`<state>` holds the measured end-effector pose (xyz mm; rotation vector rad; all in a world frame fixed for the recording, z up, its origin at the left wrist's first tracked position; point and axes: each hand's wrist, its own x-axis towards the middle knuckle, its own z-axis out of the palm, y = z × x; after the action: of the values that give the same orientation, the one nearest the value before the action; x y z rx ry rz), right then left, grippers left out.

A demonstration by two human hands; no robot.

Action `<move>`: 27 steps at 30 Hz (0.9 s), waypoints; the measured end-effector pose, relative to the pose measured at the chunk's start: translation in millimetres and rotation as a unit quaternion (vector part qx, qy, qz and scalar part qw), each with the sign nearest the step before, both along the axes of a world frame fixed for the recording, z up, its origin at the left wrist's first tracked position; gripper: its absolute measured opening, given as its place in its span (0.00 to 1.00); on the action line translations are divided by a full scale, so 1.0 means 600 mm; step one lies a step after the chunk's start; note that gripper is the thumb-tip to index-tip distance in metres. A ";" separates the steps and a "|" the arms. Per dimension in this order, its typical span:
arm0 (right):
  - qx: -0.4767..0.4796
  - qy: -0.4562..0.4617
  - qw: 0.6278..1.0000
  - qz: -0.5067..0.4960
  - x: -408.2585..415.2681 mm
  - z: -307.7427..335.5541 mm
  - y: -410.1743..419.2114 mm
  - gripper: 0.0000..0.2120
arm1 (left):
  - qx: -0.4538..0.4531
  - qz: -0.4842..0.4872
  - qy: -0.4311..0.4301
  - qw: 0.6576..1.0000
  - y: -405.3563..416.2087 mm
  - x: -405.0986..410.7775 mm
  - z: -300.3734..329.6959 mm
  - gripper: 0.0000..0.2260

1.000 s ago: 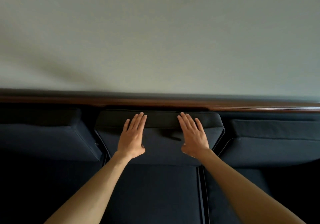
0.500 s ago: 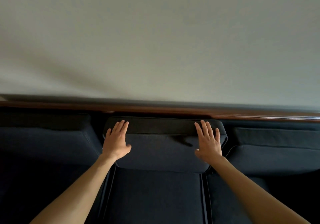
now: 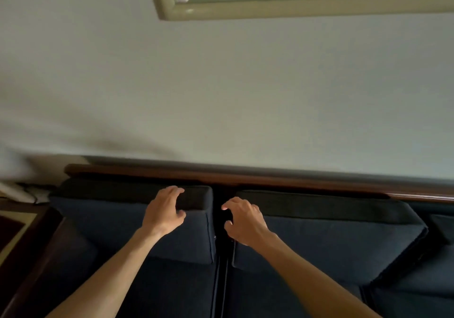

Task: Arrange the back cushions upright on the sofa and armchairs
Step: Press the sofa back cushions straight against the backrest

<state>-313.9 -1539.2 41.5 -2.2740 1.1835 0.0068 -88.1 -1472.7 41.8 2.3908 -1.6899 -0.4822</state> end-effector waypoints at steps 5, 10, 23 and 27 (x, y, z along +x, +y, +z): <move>-0.041 0.030 0.999 0.008 0.235 -0.028 0.031 0.42 | 0.073 -0.048 -0.065 0.994 0.043 0.231 -0.030 0.39; -0.034 0.225 0.973 0.032 0.337 -0.076 0.035 0.64 | 0.145 -0.126 -0.151 0.970 0.069 0.364 -0.066 0.52; -0.177 0.253 0.951 0.016 0.334 -0.077 0.091 0.53 | 0.084 -0.133 -0.241 0.958 0.105 0.448 -0.061 0.40; -0.176 0.246 0.953 0.000 0.321 -0.087 0.110 0.53 | 0.062 -0.132 -0.228 0.963 0.127 0.443 -0.071 0.37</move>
<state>-121.3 -1473.3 -10.6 -2.6796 1.5334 0.4169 177.6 -1396.5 -0.6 2.5147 -2.2503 -0.0666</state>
